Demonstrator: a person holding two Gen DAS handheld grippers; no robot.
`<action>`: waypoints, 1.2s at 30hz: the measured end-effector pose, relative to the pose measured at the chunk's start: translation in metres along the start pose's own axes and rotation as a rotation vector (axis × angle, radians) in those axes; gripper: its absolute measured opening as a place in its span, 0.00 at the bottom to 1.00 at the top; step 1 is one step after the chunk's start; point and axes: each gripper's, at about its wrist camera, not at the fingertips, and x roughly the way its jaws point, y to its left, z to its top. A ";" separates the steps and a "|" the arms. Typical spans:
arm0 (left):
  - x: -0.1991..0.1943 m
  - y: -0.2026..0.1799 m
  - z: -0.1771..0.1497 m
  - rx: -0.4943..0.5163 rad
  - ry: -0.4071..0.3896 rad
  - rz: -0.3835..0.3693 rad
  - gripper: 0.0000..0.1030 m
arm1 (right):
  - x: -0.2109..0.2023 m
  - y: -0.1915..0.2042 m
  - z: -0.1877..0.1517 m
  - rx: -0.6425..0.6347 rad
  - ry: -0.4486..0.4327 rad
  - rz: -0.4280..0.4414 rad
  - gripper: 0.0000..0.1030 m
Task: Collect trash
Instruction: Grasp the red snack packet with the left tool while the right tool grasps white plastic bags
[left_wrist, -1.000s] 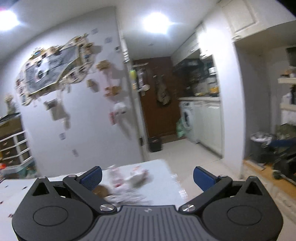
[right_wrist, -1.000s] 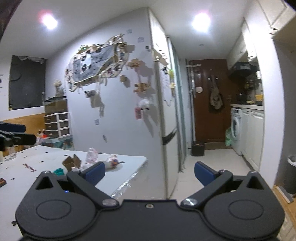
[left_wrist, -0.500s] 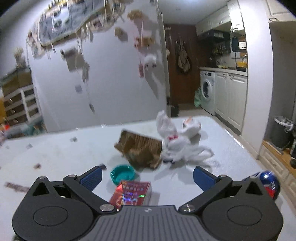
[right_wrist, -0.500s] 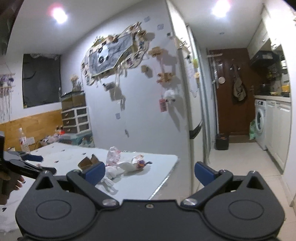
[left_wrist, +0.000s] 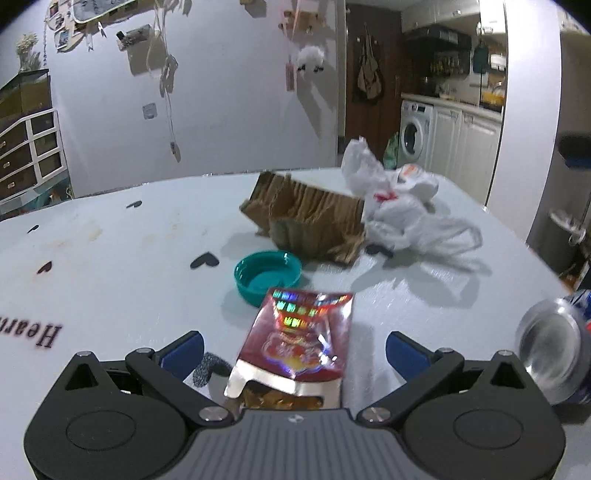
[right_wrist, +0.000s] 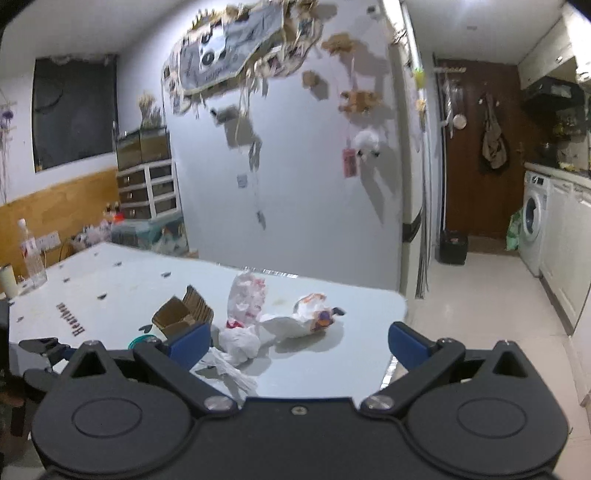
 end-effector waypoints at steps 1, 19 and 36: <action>0.001 0.000 -0.001 0.004 0.005 0.004 1.00 | 0.010 0.004 0.003 0.016 0.018 0.006 1.00; -0.002 -0.001 -0.004 0.032 -0.026 -0.060 1.00 | 0.147 0.052 0.022 0.029 0.279 0.070 0.75; 0.000 0.009 -0.003 -0.030 -0.021 -0.042 0.75 | 0.180 0.067 -0.002 -0.046 0.433 0.033 0.47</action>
